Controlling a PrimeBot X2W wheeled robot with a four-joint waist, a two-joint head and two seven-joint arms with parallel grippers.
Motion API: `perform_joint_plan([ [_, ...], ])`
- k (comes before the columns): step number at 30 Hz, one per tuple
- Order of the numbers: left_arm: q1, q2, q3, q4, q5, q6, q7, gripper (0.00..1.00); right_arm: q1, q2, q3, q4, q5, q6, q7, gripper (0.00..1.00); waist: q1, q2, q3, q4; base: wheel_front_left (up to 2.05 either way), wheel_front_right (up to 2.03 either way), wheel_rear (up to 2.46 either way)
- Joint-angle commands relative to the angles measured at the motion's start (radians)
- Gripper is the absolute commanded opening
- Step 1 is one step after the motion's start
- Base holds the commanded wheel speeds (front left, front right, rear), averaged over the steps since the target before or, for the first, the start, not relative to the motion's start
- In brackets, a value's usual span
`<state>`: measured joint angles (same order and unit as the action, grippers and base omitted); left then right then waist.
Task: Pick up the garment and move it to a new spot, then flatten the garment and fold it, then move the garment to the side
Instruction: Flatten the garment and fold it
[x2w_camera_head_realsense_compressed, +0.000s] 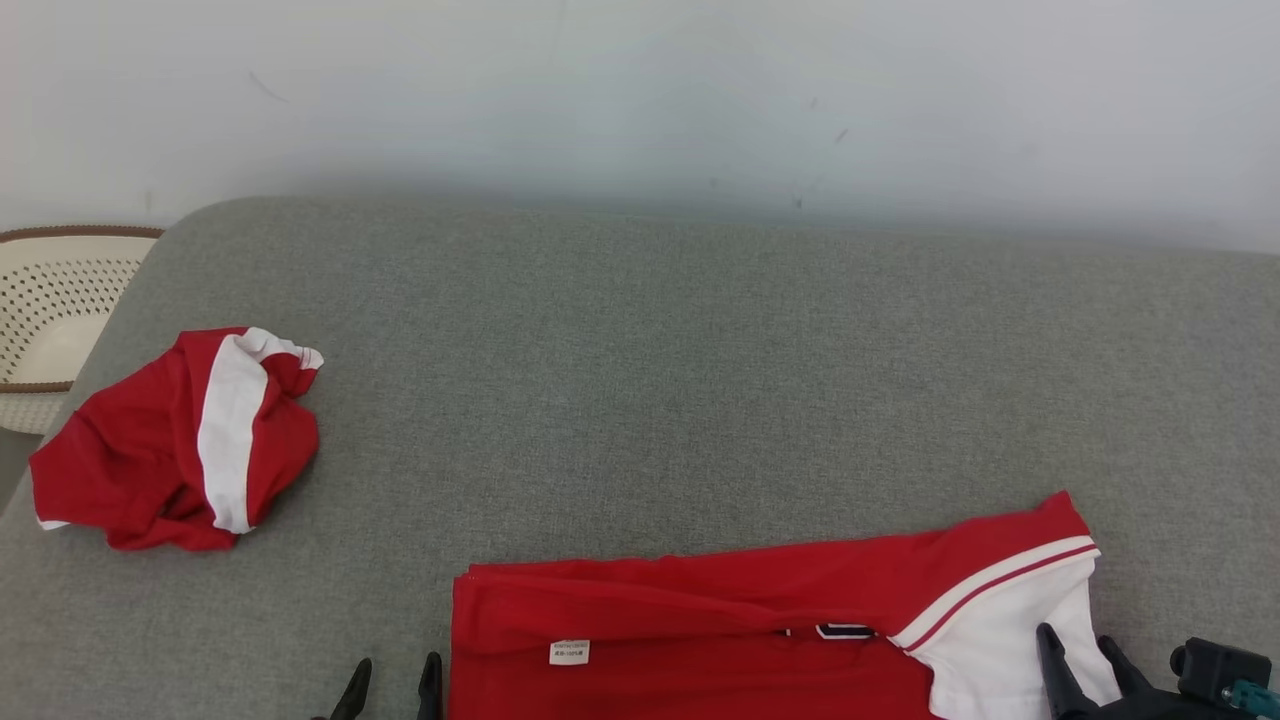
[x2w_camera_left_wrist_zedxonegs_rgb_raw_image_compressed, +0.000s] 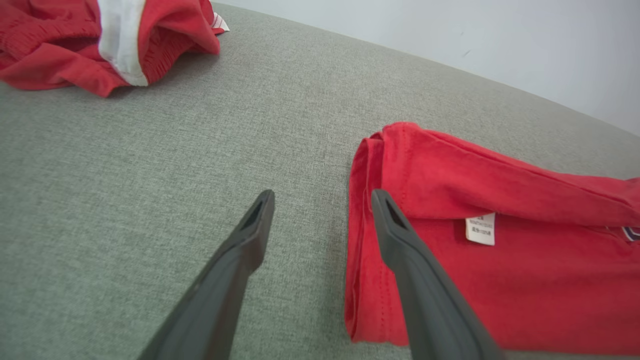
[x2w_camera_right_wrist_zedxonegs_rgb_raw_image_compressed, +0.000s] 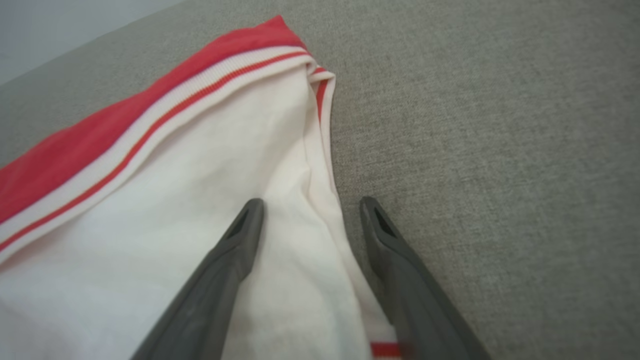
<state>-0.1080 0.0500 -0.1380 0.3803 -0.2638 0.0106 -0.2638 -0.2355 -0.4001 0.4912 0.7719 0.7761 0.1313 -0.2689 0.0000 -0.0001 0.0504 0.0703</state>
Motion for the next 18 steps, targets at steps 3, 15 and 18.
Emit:
perform_joint_plan([
  [3, -0.01, 0.001, 0.0, -0.006, 0.002, 0.005, -0.001, 1.0, -0.003, 0.02, 0.044, 0.031, 0.019, -0.001, 0.015, 0.96, 0.0, 0.0001, 0.004, 0.006, 0.0, 0.0, 0.0],
  [15, -0.003, 0.001, 0.003, -0.013, 0.002, 0.003, -0.001, 1.0, -0.057, -0.049, 0.02, 0.064, 0.034, -0.002, 0.006, 0.0, 0.0, 0.0001, -0.008, -0.004, 0.0, 0.0, 0.0],
  [18, -0.008, 0.001, -0.009, -0.013, -0.005, 0.004, -0.001, 1.0, -0.069, -0.068, -0.021, 0.073, 0.022, -0.002, 0.005, 0.0, 0.0, 0.0001, -0.008, -0.013, 0.0, 0.0, 0.0],
])
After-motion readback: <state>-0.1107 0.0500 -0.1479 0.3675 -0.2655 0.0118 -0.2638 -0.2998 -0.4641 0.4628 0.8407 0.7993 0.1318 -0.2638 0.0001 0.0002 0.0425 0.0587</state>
